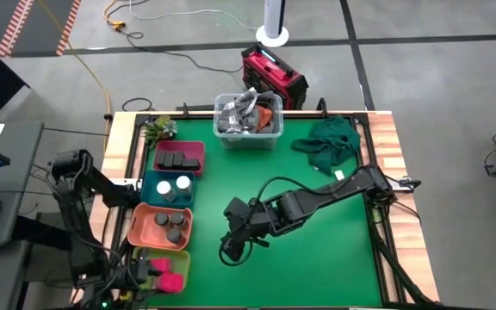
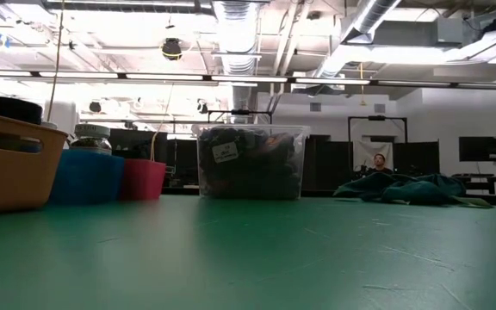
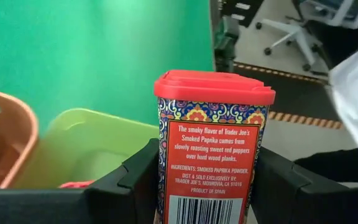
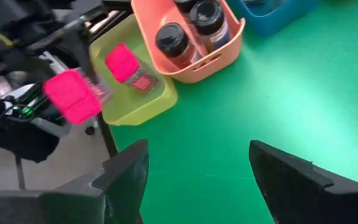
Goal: Sort spices by type
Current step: Put the red seasoning can into the yellow bin
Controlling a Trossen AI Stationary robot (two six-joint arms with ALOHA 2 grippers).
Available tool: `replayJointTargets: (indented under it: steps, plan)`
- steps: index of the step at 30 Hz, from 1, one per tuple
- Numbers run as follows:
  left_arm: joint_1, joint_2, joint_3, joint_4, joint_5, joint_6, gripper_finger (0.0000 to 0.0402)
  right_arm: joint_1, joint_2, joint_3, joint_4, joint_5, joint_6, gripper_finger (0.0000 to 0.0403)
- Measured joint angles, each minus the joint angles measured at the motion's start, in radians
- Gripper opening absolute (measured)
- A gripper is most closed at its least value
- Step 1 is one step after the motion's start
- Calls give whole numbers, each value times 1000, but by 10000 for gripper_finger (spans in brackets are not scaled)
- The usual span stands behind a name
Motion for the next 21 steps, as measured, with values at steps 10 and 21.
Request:
replayJointTargets:
  steps: [10,21]
  plan:
    - [0,9,0,-187,-1,-82,190,31,0,0,3,-1,4,302]
    - [1,46,0,-230,-6,-96,190,44,-1,0,3,-2,24,302]
